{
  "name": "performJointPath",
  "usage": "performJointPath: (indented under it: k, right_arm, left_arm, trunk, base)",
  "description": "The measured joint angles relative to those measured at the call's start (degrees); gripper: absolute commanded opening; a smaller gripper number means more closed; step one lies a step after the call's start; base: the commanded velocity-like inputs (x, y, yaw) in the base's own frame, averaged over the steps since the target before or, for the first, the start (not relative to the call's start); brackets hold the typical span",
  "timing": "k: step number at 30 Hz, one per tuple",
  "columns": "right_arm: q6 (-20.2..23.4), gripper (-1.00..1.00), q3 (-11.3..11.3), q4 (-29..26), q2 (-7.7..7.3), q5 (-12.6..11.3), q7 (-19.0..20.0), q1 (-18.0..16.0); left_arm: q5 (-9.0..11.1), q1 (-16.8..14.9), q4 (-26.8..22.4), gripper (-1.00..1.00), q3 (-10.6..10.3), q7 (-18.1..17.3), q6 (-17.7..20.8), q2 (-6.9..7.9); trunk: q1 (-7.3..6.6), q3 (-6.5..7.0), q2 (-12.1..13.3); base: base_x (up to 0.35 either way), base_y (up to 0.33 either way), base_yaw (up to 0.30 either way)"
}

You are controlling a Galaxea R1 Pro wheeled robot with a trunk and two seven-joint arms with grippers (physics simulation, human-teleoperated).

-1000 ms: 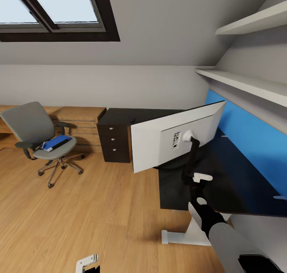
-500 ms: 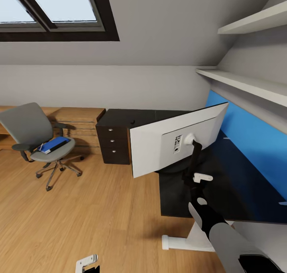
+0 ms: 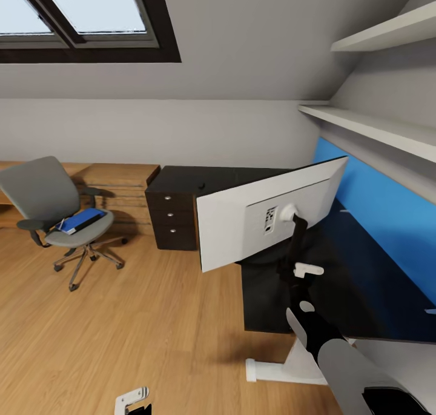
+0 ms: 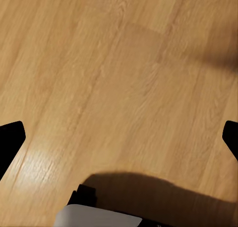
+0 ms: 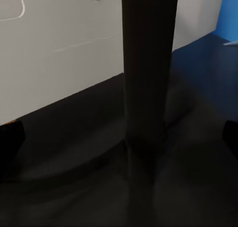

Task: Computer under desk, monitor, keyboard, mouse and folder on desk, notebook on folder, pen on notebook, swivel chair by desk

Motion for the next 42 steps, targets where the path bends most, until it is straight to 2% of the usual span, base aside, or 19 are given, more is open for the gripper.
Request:
performJointPath:
  k: [12, 42]
  right_arm:
    - [-0.61, 1.0, 0.0, 0.01, 0.0, 0.06, 0.0, 0.0]
    - [-0.7, 1.0, 0.0, 0.1, 0.0, 0.15, 0.01, 0.0]
  left_arm:
    - [0.05, 0.0, 0.63, 1.0, 0.0, -0.01, -0.01, 0.0]
    - [0.05, 0.0, 0.85, 1.0, 0.02, 0.0, -0.09, 0.0]
  trunk:
    - [0.0, 0.0, 0.0]
    - [0.01, 0.0, 0.0]
  base:
    - [0.203, -0.061, 0.0]
    - [0.032, -0.054, 0.0]
